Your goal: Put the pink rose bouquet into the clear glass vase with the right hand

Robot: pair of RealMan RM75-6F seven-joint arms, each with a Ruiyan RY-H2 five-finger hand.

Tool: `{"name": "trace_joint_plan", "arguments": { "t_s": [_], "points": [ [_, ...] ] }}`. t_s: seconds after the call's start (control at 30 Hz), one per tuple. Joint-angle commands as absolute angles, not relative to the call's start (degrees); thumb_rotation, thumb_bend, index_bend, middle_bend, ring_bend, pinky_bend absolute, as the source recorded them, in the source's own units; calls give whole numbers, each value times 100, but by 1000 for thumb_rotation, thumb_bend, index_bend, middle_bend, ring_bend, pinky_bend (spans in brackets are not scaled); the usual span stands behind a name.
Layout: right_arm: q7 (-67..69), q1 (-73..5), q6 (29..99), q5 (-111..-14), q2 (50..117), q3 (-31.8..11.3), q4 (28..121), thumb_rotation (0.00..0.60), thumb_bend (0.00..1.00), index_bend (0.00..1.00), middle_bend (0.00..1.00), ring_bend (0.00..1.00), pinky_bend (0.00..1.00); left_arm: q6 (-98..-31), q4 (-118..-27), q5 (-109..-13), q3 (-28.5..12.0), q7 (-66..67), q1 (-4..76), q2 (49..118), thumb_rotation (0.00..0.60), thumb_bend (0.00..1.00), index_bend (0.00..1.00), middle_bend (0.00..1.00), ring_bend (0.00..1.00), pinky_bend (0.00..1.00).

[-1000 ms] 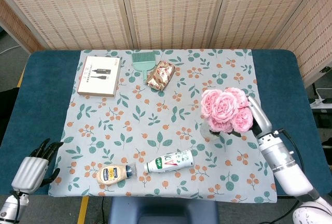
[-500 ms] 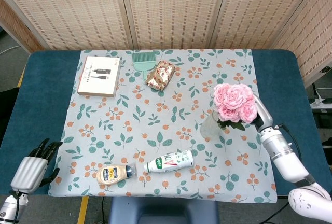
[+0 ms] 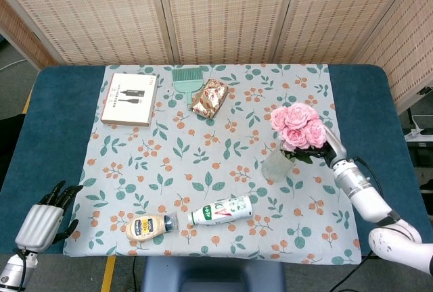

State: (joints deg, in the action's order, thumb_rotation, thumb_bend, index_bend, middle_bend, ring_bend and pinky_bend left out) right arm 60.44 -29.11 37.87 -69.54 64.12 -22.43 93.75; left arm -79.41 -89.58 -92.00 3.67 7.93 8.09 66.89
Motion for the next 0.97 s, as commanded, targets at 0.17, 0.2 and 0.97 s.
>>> {"name": "trace_joint_plan", "arguments": {
  "t_s": [0.17, 0.2, 0.97],
  "points": [
    [6640, -2663, 4242, -8044, 6096, -2049, 9442, 600, 13, 115, 1000, 820, 974, -7899, -8955, -9175, 370, 827, 822, 6705, 600, 354, 100, 154, 48, 284],
    [6646, -2640, 4322, -8144, 6046, -2013, 9456, 600, 10, 107, 1000, 815, 973, -7906, -8956, -9184, 371, 832, 821, 6705, 600, 354, 101, 154, 48, 284],
    [-421, -389, 8267, -8804, 6563, -676, 9233, 600, 0, 134, 0, 13, 222, -7987, -8890, -9095, 306, 857, 786, 6730, 600, 353, 101, 136, 48, 284]
  ]
}}
